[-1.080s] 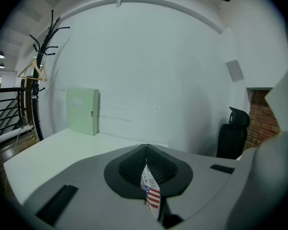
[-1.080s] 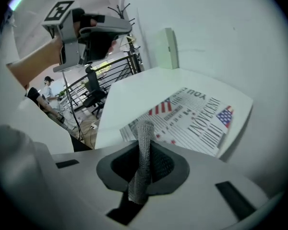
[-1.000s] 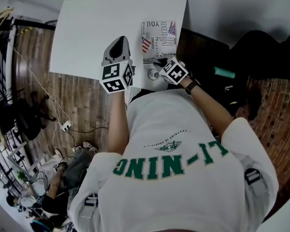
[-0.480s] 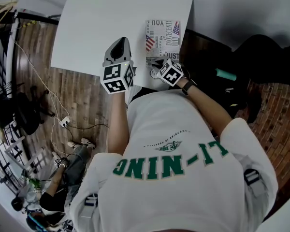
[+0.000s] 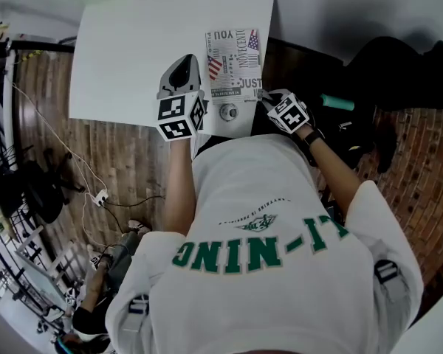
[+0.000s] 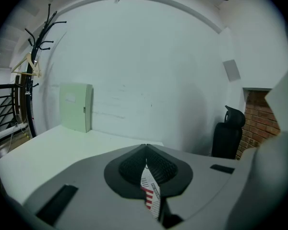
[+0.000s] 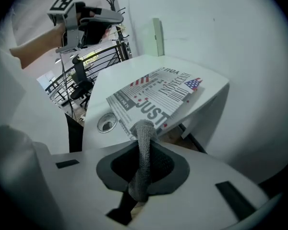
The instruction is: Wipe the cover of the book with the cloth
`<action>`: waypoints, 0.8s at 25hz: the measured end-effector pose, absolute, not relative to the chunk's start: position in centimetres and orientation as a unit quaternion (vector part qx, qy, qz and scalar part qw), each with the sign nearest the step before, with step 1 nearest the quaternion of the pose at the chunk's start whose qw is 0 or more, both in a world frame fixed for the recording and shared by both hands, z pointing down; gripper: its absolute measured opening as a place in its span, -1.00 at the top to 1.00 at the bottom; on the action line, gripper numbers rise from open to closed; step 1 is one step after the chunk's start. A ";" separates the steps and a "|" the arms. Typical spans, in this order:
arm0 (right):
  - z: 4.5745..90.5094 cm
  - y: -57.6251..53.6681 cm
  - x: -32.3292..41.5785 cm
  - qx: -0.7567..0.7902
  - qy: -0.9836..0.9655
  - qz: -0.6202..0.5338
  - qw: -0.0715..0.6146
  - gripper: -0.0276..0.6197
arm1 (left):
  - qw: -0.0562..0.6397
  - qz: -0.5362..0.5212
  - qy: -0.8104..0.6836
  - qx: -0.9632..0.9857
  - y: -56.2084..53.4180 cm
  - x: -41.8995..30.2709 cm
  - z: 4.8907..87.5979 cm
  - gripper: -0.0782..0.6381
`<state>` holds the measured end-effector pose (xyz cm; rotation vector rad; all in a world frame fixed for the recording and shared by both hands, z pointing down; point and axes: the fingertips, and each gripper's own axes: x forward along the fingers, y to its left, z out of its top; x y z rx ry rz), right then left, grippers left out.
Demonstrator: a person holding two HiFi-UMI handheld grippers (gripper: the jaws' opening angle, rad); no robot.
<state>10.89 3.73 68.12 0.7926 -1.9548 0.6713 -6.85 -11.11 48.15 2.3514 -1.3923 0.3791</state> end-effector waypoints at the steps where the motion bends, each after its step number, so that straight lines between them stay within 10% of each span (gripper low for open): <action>1: 68.5 3.8 11.4 0.328 -0.783 0.278 0.449 0.79 | 0.190 0.135 -0.493 0.838 -11.1 -6.6 48.1 0.75; 20: 67.6 2.5 -5.9 0.149 -0.865 0.230 0.421 0.79 | 0.192 0.133 -0.535 0.812 -10.8 -10.9 47.8 0.75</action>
